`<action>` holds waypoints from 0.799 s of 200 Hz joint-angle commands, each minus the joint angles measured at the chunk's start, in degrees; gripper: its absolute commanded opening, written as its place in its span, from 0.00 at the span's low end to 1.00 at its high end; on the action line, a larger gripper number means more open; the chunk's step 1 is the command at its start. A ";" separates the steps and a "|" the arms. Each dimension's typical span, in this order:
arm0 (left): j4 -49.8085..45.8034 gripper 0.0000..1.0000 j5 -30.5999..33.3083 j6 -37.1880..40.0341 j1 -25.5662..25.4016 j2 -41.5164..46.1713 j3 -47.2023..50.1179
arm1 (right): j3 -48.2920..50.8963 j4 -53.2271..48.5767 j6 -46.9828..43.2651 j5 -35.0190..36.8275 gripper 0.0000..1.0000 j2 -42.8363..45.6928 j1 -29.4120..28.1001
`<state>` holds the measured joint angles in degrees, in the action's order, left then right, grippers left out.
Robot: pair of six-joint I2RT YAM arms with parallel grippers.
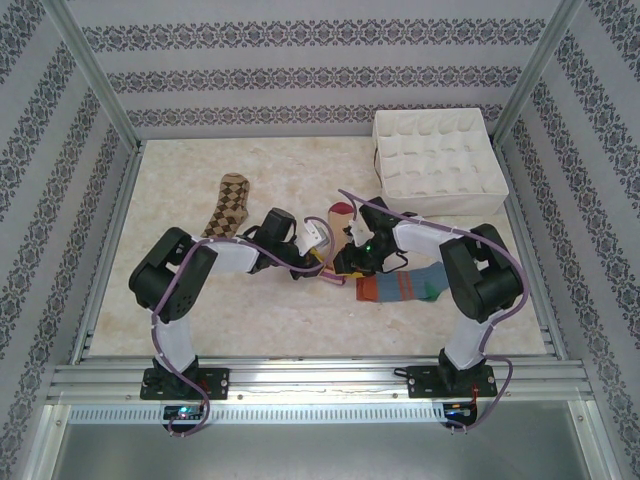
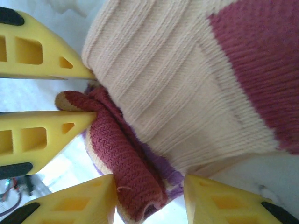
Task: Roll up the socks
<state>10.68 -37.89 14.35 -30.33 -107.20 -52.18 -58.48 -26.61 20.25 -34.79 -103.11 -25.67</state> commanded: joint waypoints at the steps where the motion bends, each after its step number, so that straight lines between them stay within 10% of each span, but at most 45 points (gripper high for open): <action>1: -5.34 0.25 3.89 -4.28 -0.56 -2.97 0.03 | -1.28 -2.30 0.04 7.20 0.41 -1.19 -1.83; 71: -3.36 0.34 4.32 8.55 -0.74 7.20 4.27 | -4.07 -7.40 -0.58 10.96 0.15 -6.26 -4.13; 160: 6.46 0.38 9.68 38.37 -4.48 16.53 13.58 | -5.59 -12.34 -2.74 8.10 0.10 -10.16 -2.15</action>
<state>15.07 -31.73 41.43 -32.03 -90.59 -39.94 -65.67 -32.99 19.09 -31.59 -108.71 -28.23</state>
